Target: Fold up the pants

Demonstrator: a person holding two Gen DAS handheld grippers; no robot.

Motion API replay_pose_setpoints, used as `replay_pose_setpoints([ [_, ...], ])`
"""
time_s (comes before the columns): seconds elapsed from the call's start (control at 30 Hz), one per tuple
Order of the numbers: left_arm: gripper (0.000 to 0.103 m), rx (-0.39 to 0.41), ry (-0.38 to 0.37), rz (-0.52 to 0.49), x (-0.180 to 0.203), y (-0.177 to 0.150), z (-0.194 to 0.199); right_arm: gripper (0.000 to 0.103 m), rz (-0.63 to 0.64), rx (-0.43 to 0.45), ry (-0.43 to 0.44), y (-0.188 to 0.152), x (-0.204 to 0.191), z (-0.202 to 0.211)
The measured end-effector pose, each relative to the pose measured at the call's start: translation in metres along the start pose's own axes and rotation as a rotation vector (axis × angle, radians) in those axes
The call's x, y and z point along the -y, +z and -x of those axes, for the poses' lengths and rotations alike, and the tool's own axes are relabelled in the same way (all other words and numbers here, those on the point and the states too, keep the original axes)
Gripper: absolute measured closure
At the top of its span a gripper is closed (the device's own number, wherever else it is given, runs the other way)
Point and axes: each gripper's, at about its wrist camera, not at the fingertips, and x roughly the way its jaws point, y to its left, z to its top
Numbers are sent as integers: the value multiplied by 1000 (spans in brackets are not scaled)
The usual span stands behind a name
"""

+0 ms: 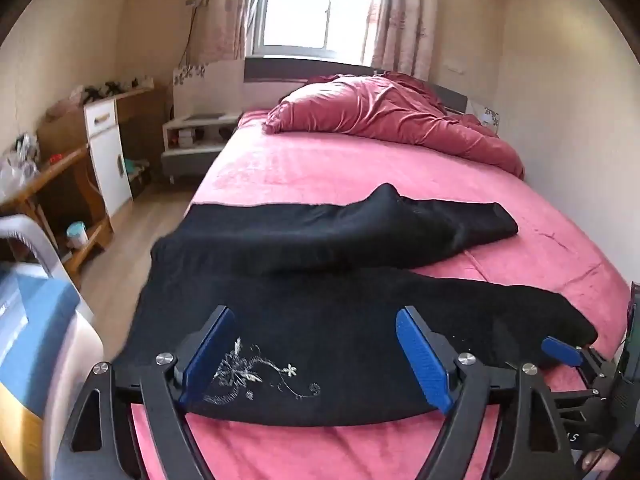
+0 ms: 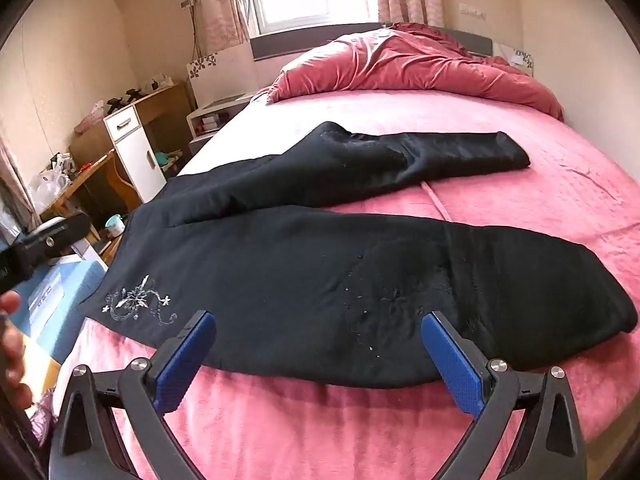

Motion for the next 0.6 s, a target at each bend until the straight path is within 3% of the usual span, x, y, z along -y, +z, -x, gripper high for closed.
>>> replay_pose_setpoints([
  [0.1, 18, -57, -1, 26, -5, -4, -8, 0, -14, 3, 18, 2, 0, 0],
  [0.37, 19, -27, 84, 23, -12, -13, -3, 0, -48, -27, 49, 0, 5, 0],
  [0.6, 19, -41, 65, 60, -21, -18, -3, 0, -48, -7, 65, 2, 0, 8],
])
